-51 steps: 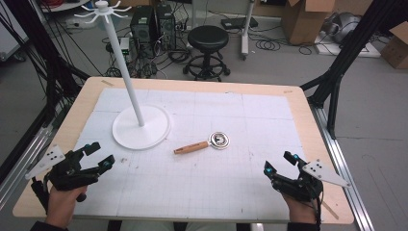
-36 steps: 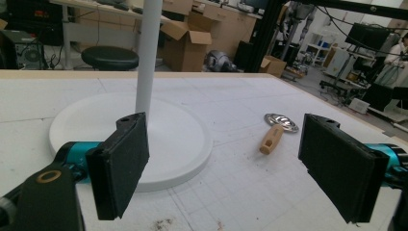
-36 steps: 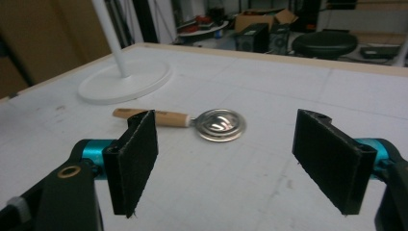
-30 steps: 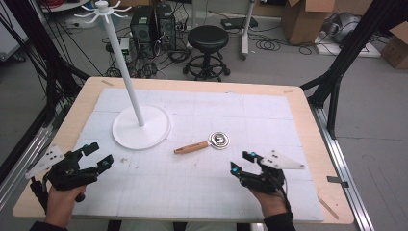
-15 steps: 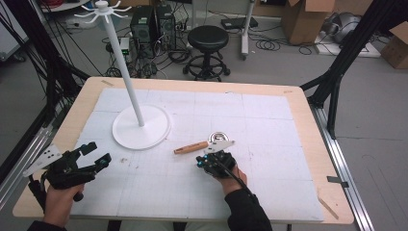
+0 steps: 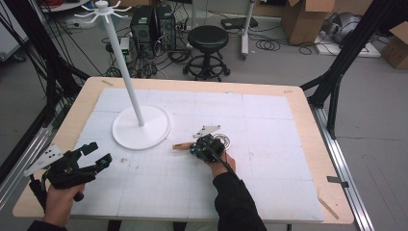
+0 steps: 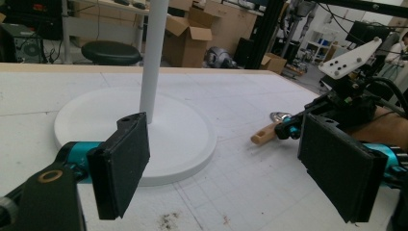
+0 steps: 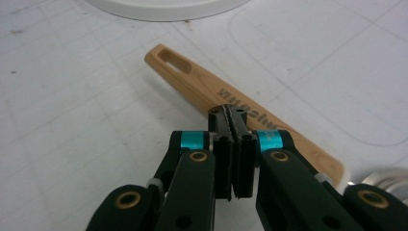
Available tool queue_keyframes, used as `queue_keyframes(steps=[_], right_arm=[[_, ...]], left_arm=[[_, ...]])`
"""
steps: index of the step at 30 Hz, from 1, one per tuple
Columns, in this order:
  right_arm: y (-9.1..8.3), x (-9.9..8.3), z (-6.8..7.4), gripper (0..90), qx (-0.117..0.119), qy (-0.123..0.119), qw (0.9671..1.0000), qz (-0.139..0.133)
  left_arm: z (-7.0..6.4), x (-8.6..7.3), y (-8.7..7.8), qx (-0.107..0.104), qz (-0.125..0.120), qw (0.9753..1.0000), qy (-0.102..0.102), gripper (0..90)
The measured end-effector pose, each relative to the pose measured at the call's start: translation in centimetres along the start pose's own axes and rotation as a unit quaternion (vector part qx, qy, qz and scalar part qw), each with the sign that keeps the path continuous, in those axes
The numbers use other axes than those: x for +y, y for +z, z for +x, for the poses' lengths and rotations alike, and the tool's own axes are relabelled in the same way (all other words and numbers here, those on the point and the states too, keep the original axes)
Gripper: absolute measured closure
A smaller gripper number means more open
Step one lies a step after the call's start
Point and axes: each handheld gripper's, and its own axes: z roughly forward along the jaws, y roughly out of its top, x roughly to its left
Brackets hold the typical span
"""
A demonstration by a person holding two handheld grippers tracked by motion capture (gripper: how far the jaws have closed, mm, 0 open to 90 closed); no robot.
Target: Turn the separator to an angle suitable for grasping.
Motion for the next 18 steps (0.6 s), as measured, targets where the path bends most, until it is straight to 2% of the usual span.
queue_keyframes(steps=[3, 5, 8, 10, 11, 12, 13, 15, 17, 18], right_arm=[[0.4, 0.1, -0.7, 89.4, -0.013, -0.001, 0.9998, 0.013], [0.5, 0.2, -1.4, 89.4, -0.012, 0.004, 0.9998, 0.016], [-0.5, 0.7, -2.6, 89.4, -0.016, 0.032, 0.9992, -0.018], [-1.0, 0.9, -3.6, 89.4, -0.04, 0.048, 0.9976, -0.03], [-1.0, 0.7, -4.6, 89.4, -0.057, 0.064, 0.9961, -0.02], [-0.9, 0.4, -5.0, 89.4, -0.063, 0.072, 0.9953, -0.01], [-0.9, 0.4, -5.0, 89.4, -0.063, 0.072, 0.9953, -0.01], [-0.5, 0.0, -5.3, 89.4, -0.067, 0.087, 0.9939, 0.011], [-0.3, -0.2, -5.3, 89.4, -0.061, 0.087, 0.9941, 0.021], [-0.3, -0.2, -5.1, 89.4, -0.066, 0.082, 0.9943, 0.022]], left_arm=[[0.0, 0.0, 0.0, -0.001, 0.002, 1.0, 0.0, 19.0], [0.0, 0.0, 0.0, -0.001, 0.001, 1.0, -0.001, 19.0], [0.1, 0.0, 0.0, -0.002, 0.001, 1.0, -0.002, 19.0], [0.1, 0.0, 0.0, -0.003, 0.003, 1.0, -0.002, 19.0], [0.1, -0.1, 0.0, -0.002, 0.002, 1.0, -0.002, 19.0], [0.1, -0.1, 0.0, -0.003, 0.001, 1.0, -0.002, 19.0], [0.1, -0.1, 0.0, -0.003, 0.001, 1.0, -0.002, 19.0], [0.1, 0.0, -0.1, -0.002, 0.001, 1.0, -0.004, 19.0], [0.1, -0.1, -0.1, -0.002, 0.001, 1.0, -0.004, 19.0], [0.1, 0.0, -0.1, -0.002, 0.001, 1.0, -0.004, 19.0]])
